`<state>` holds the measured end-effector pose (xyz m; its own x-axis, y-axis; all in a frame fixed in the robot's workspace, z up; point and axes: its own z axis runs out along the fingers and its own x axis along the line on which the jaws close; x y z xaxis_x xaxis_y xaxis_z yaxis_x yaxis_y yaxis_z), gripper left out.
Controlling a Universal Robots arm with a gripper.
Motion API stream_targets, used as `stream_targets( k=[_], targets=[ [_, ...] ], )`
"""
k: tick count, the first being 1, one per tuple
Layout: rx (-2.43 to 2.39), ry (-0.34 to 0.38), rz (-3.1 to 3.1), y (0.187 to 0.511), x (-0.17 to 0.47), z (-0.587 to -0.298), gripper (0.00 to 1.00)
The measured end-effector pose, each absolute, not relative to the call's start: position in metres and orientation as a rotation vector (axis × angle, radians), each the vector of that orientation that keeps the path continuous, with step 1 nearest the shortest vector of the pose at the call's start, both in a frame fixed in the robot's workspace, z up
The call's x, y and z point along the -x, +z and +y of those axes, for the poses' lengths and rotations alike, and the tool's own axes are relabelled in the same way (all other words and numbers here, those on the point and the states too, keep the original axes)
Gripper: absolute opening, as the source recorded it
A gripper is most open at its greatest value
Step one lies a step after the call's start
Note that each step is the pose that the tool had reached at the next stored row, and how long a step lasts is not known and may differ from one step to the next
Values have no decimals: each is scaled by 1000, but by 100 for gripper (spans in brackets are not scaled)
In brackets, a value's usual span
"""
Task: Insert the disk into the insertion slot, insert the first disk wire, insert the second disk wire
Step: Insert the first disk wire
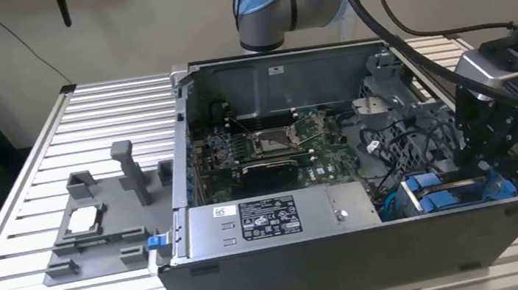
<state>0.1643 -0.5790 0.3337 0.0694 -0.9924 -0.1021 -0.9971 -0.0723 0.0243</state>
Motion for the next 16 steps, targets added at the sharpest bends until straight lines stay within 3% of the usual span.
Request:
stream_targets(
  k=[3, 16],
  targets=[
    [2258, 142, 2103, 340, -164, -579, 33],
    [2259, 141, 2103, 389, -164, -579, 33]
  ],
)
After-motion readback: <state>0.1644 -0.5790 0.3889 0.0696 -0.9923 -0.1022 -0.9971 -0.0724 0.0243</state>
